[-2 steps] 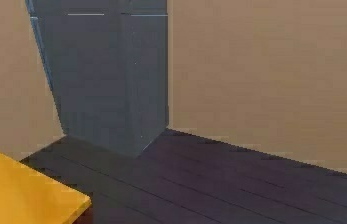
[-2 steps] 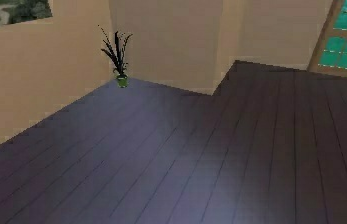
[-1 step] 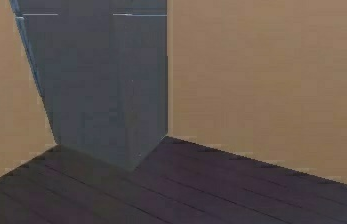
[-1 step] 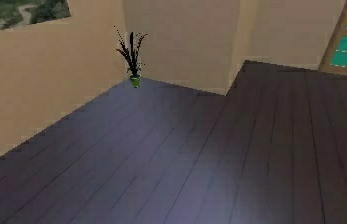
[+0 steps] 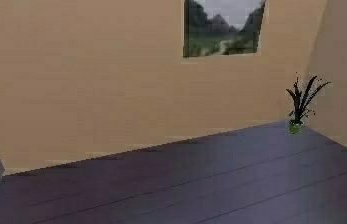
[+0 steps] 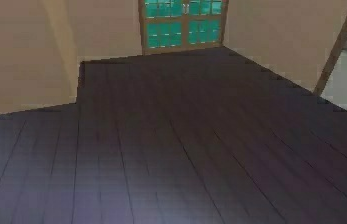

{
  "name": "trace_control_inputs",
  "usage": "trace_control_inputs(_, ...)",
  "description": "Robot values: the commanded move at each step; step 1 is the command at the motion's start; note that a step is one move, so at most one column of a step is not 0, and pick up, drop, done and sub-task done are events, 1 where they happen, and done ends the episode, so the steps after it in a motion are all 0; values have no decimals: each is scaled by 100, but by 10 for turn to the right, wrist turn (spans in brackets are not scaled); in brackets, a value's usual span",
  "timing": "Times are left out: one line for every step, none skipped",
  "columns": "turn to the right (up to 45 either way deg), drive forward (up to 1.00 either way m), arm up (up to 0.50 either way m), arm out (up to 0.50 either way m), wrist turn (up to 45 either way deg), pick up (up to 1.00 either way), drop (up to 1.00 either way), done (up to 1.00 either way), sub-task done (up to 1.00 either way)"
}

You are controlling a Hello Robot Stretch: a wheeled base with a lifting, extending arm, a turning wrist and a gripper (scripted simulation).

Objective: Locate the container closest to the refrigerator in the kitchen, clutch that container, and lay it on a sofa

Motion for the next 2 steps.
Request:
trace_control_inputs(450, 0, 0, 0, 0, 0, 0, 0, 0)
trace_control_inputs(240, 0, 0, 0, 0, 0, 0, 0, 0)
